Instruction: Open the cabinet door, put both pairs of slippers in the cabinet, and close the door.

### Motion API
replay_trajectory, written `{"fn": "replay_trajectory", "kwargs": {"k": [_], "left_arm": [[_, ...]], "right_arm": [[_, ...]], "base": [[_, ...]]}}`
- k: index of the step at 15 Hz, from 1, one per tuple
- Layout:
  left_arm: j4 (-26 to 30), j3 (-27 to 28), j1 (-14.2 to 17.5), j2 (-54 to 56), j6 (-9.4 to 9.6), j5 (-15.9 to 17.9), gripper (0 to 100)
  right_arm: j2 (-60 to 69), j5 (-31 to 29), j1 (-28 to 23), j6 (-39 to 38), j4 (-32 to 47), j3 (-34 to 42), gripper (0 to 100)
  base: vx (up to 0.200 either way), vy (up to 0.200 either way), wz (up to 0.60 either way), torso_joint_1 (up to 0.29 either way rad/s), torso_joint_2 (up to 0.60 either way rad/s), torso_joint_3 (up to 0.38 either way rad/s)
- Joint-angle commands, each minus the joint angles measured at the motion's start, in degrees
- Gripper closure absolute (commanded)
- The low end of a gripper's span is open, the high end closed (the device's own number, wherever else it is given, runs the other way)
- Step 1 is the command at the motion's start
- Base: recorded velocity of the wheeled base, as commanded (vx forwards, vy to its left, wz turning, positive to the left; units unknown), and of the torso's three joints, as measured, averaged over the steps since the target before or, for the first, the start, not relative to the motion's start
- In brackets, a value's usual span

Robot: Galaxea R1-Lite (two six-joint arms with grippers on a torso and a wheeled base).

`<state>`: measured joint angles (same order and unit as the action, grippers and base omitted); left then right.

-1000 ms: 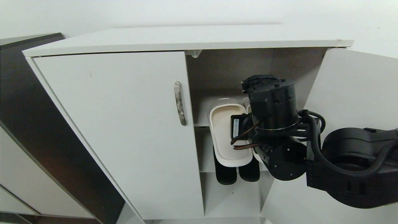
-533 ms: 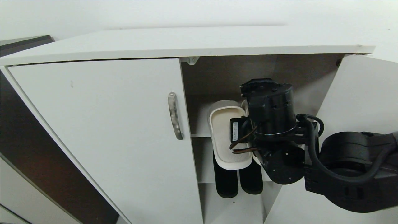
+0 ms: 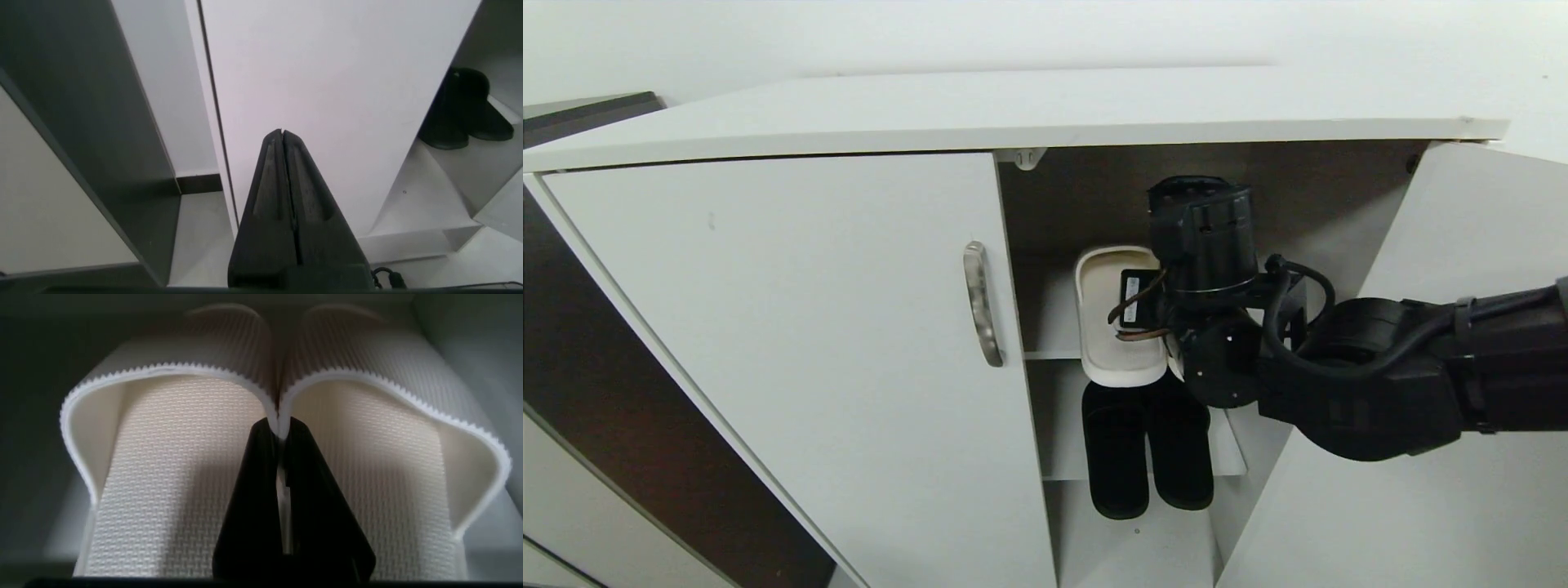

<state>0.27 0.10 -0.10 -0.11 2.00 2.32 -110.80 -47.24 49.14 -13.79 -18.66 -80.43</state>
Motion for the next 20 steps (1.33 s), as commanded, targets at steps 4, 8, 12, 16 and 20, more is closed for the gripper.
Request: {"fn": "replay_trajectory", "kwargs": {"k": [4,8,12,16,20], "left_arm": [[0.0,0.0,0.0,0.0,-0.07,0.0,100],[0.0,0.0,0.0,0.0,-0.07,0.0,100],[0.0,0.0,0.0,0.0,-0.07,0.0,100],[0.0,0.0,0.0,0.0,-0.07,0.0,100],[0.0,0.0,0.0,0.0,-0.07,0.0,100]], "right_arm": [[-5.5,0.7,-2.7,0.1,2.8,-8.1,100],[-6.5,2.3,-3.2,0.1,3.3,-8.8,100],[-7.7,4.3,-4.2,1.3,3.1,-9.8,100],[-7.7,4.3,-4.4,2.4,2.8,-10.5,100],[-8.0,4.3,-4.8,2.9,2.8,-10.8,100]], "base": [[0.000,0.000,0.00,0.000,0.00,0.000],[0.000,0.000,0.00,0.000,0.00,0.000],[0.000,0.000,0.00,0.000,0.00,0.000],[0.000,0.000,0.00,0.000,0.00,0.000],[0.000,0.000,0.00,0.000,0.00,0.000]]}}
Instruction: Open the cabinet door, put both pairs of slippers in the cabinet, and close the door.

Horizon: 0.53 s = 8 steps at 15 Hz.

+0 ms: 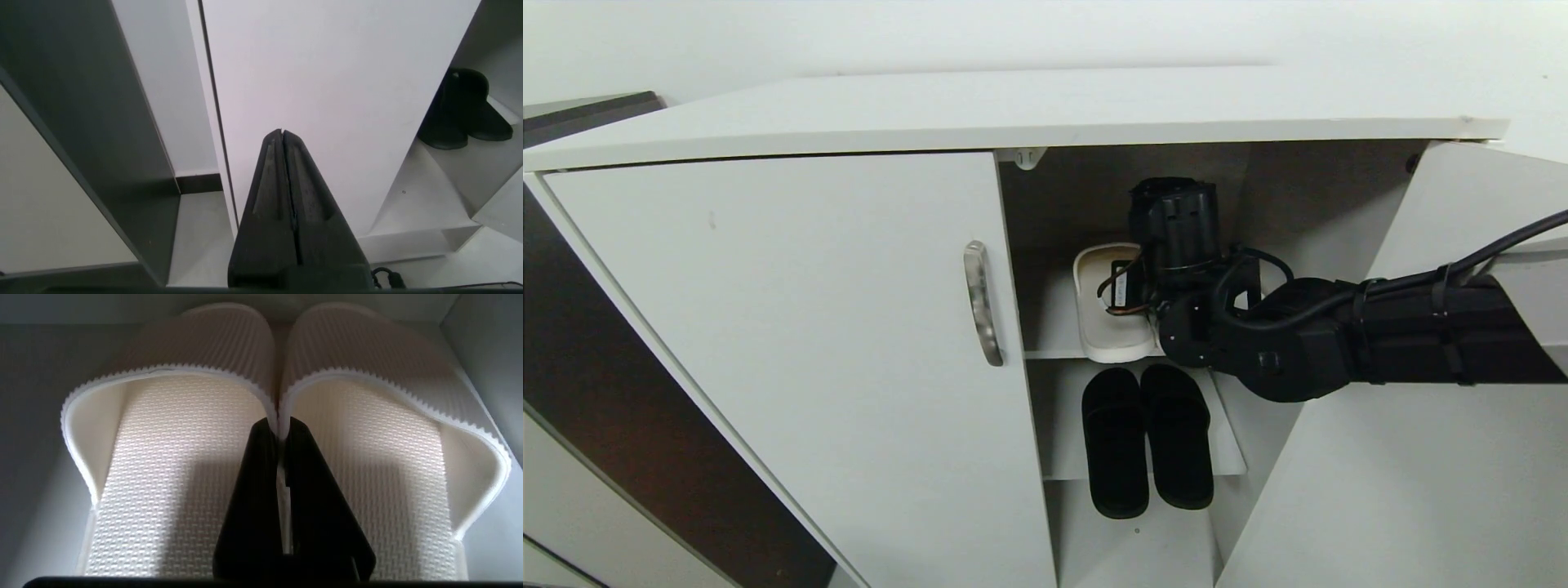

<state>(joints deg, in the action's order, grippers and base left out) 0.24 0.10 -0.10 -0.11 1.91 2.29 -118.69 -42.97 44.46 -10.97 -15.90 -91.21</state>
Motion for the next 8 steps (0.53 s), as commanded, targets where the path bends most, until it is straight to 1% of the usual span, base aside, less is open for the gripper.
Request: {"fn": "replay_trajectory", "kwargs": {"k": [1,8], "left_arm": [[0.0,0.0,0.0,0.0,0.02,0.0,100],[0.0,0.0,0.0,0.0,0.02,0.0,100]], "right_arm": [[-0.2,0.0,-0.3,0.1,0.0,0.0,100],[-0.6,0.0,-0.6,0.2,0.0,0.2,100]], "base": [[0.000,0.000,0.00,0.000,0.00,0.000],[0.000,0.000,0.00,0.000,0.00,0.000]]}}
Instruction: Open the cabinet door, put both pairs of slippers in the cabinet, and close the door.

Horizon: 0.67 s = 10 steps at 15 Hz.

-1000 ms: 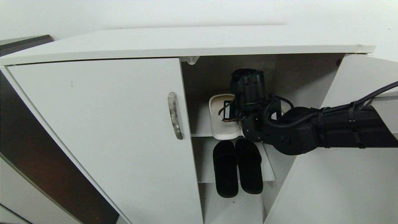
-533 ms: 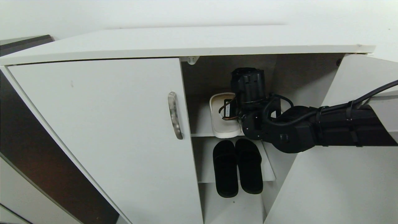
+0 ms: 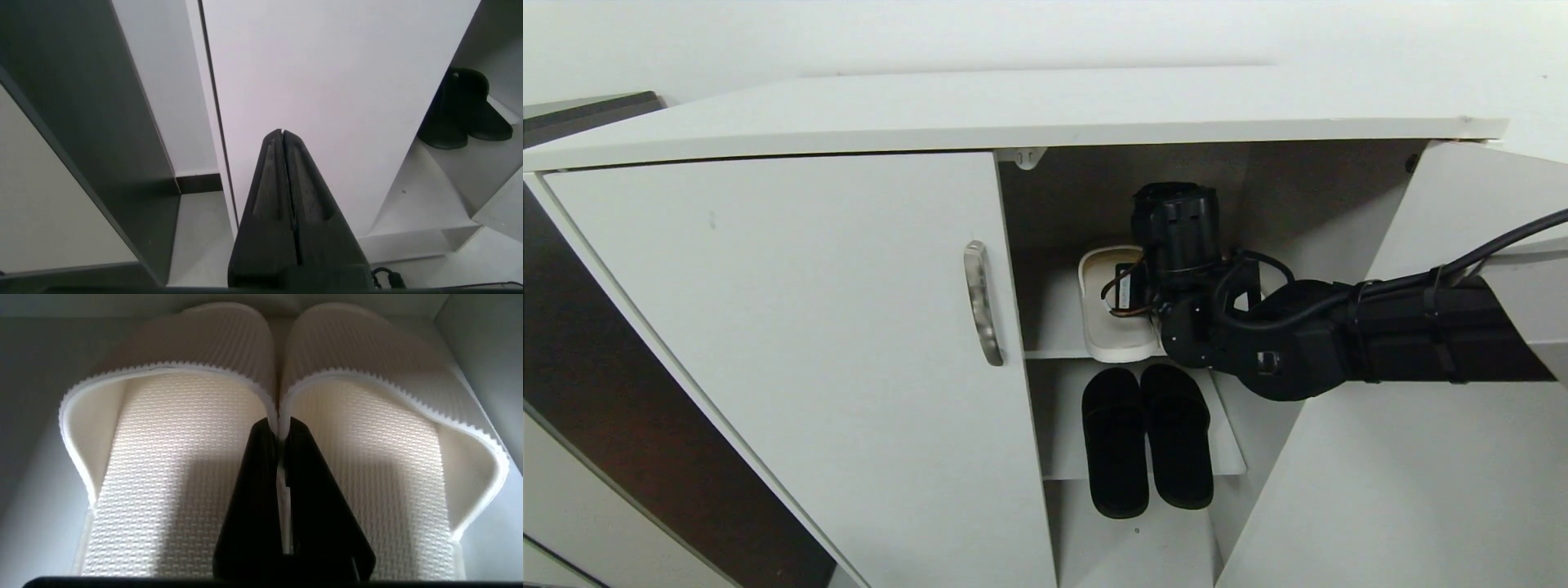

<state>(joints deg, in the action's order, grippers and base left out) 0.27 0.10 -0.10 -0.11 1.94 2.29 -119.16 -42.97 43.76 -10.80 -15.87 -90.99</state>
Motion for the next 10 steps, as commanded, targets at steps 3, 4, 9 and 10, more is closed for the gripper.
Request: {"fn": "replay_trajectory", "kwargs": {"k": [3,4,9,10], "left_arm": [[0.0,0.0,0.0,0.0,0.00,0.0,100],[0.0,0.0,0.0,0.0,0.00,0.0,100],[0.0,0.0,0.0,0.0,0.00,0.0,100],[0.0,0.0,0.0,0.0,0.00,0.0,100]], "right_arm": [[1.0,-0.1,0.5,-0.1,0.0,1.5,0],[2.4,-0.3,1.2,-0.1,0.0,2.7,0],[12.6,-2.2,7.7,-0.3,-1.5,14.6,0],[14.7,-2.5,8.8,-0.2,-3.4,18.3,0]], "base": [[0.000,0.000,0.00,0.000,0.00,0.000],[0.000,0.000,0.00,0.000,0.00,0.000],[0.000,0.000,0.00,0.000,0.00,0.000],[0.000,0.000,0.00,0.000,0.00,0.000]]}}
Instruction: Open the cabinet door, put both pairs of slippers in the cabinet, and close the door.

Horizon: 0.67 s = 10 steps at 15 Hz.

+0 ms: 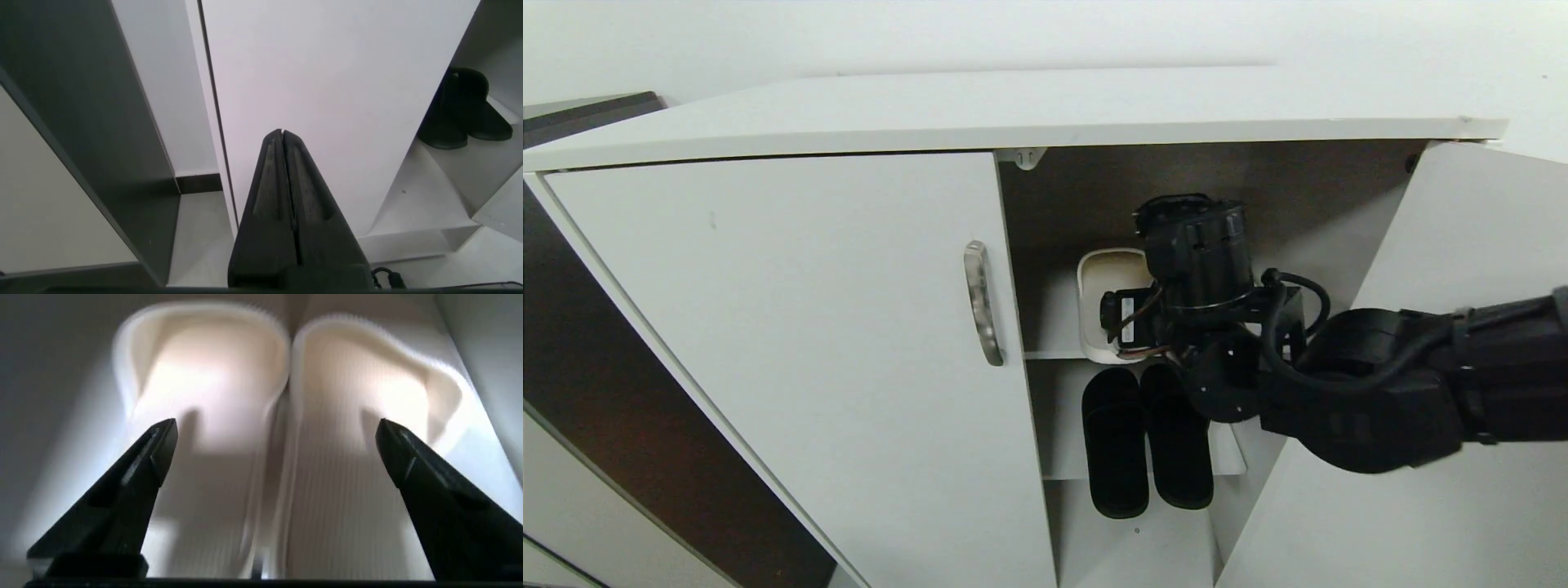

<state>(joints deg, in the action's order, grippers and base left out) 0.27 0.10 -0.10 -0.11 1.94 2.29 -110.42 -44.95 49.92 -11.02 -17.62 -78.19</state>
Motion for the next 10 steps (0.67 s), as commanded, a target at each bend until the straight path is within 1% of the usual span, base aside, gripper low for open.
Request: {"fn": "replay_trajectory", "kwargs": {"k": [1,5,6,10], "left_arm": [[0.0,0.0,0.0,0.0,0.00,0.0,100],[0.0,0.0,0.0,0.0,0.00,0.0,100],[0.0,0.0,0.0,0.0,0.00,0.0,100],[0.0,0.0,0.0,0.0,0.00,0.0,100]], "right_arm": [[7.8,-0.5,3.5,0.1,-3.2,9.4,100],[14.9,0.5,6.9,0.1,-11.7,23.4,100],[15.9,1.0,7.6,0.1,-12.5,25.0,100],[15.7,1.1,8.5,0.1,-12.5,25.5,100]], "base": [[0.000,0.000,0.00,0.000,0.00,0.000],[0.000,0.000,0.00,0.000,0.00,0.000],[0.000,0.000,0.00,0.000,0.00,0.000],[0.000,0.000,0.00,0.000,0.00,0.000]]}}
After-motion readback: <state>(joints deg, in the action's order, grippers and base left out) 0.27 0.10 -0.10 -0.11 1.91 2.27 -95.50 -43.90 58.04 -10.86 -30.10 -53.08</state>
